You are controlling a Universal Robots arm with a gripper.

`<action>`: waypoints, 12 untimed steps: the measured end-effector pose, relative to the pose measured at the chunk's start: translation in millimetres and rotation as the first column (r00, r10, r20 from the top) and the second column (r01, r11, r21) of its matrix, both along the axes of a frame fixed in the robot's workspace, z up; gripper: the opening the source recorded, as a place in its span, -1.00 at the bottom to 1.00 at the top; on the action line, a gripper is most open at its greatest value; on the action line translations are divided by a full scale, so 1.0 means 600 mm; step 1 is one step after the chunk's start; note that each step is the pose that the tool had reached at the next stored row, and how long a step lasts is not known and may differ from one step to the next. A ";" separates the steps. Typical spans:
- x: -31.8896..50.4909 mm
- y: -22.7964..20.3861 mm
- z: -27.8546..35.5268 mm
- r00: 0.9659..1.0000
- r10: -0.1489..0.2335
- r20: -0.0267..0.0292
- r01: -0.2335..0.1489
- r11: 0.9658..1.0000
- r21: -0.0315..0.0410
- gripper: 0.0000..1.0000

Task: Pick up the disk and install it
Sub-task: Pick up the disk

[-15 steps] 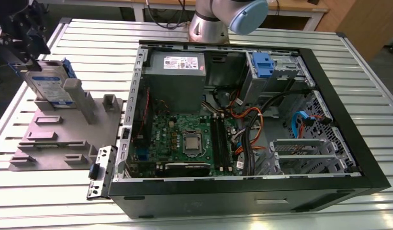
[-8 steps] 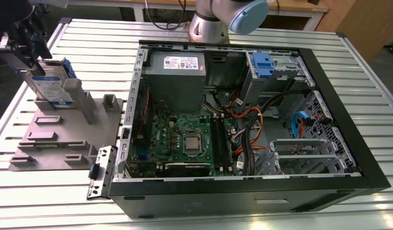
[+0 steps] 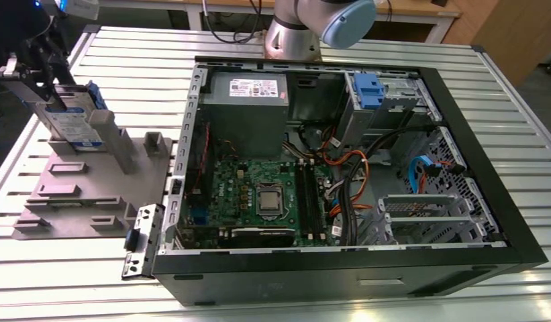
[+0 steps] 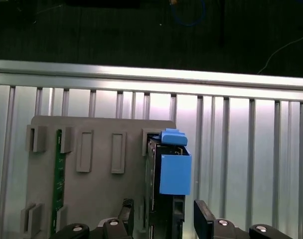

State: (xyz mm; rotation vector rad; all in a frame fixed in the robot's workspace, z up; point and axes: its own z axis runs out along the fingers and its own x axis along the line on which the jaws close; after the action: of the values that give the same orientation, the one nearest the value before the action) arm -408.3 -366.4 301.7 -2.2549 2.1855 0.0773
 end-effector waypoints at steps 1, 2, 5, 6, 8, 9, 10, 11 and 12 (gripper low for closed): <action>0.000 0.0000 0.000 1.000 -0.005 0.000 0.005 1.000 0.000 0.18; 0.000 -0.0001 0.000 1.000 -0.006 0.000 0.006 1.000 0.000 0.18; 0.000 -0.0001 -0.001 1.000 -0.006 0.000 0.006 1.000 0.000 0.18; 0.000 -0.0001 -0.001 1.000 -0.006 0.000 0.006 1.000 0.000 0.18; 0.000 0.0000 -0.003 1.000 -0.006 0.001 0.006 1.000 0.001 0.18; 0.000 -0.0001 -0.004 1.000 -0.006 0.000 0.006 1.000 0.001 0.18; 0.000 -0.0001 -0.004 1.000 -0.006 0.000 0.006 1.000 0.001 0.18; 0.000 -0.0001 -0.004 1.000 -0.006 0.000 0.006 1.000 0.001 0.18; 0.000 -0.0001 -0.004 1.000 -0.007 0.000 0.007 1.000 0.001 0.18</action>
State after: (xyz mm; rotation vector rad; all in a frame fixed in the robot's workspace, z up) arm -408.2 -366.4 299.4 -2.2471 2.1926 0.0779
